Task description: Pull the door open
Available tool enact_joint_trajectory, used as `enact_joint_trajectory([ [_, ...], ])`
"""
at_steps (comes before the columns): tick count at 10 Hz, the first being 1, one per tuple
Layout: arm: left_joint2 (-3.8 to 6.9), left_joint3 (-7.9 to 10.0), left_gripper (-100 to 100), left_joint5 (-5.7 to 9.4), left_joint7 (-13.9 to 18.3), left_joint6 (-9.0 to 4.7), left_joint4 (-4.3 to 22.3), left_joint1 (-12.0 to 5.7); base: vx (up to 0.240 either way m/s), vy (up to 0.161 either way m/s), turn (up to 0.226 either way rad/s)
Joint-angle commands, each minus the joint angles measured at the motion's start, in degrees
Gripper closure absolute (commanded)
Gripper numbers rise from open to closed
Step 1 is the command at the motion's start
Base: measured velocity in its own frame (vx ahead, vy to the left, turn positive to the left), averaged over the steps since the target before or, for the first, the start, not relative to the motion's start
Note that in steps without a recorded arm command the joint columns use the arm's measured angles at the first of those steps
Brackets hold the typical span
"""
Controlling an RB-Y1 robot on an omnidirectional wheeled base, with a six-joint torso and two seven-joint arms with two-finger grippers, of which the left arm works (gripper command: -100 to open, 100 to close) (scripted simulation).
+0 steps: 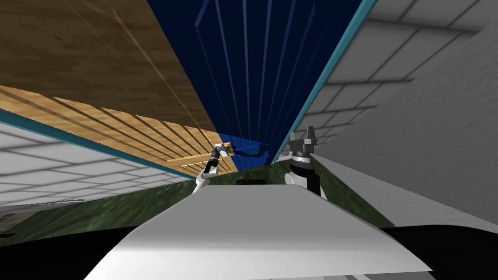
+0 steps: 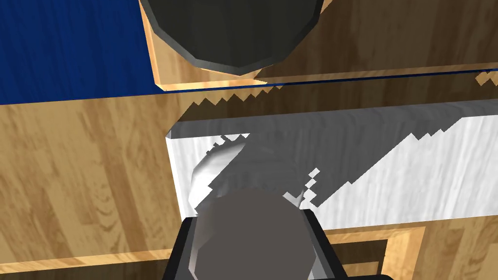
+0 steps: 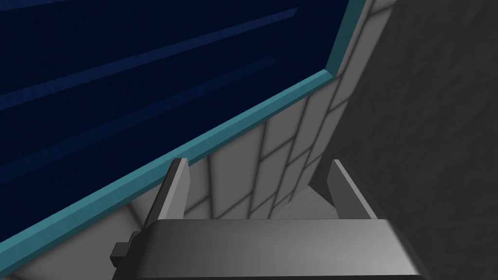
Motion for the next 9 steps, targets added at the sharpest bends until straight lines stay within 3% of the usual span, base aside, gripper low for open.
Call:
enact_joint_trajectory([
  [1,0.07,0.12,100,0.03,0.0,-0.01,0.0,0.06,-0.015,0.009,-0.015],
  [3,0.07,0.12,100,0.03,0.0,-0.01,0.0,0.06,0.000,0.000,0.000],
  [4,1.00,1.10,100,0.24,0.1,0.13,0.5,1.23,-0.112,0.065,0.149],
  [6,1.82,1.78,100,0.41,0.3,0.16,0.7,2.09,-0.191,0.115,0.107],
  [7,1.60,1.35,-100,0.43,0.4,0.86,-0.7,2.33,-0.191,-0.007,0.015],
  [9,1.43,0.67,-100,0.42,0.6,0.80,-1.4,2.70,-0.167,-0.102,-0.006],
])
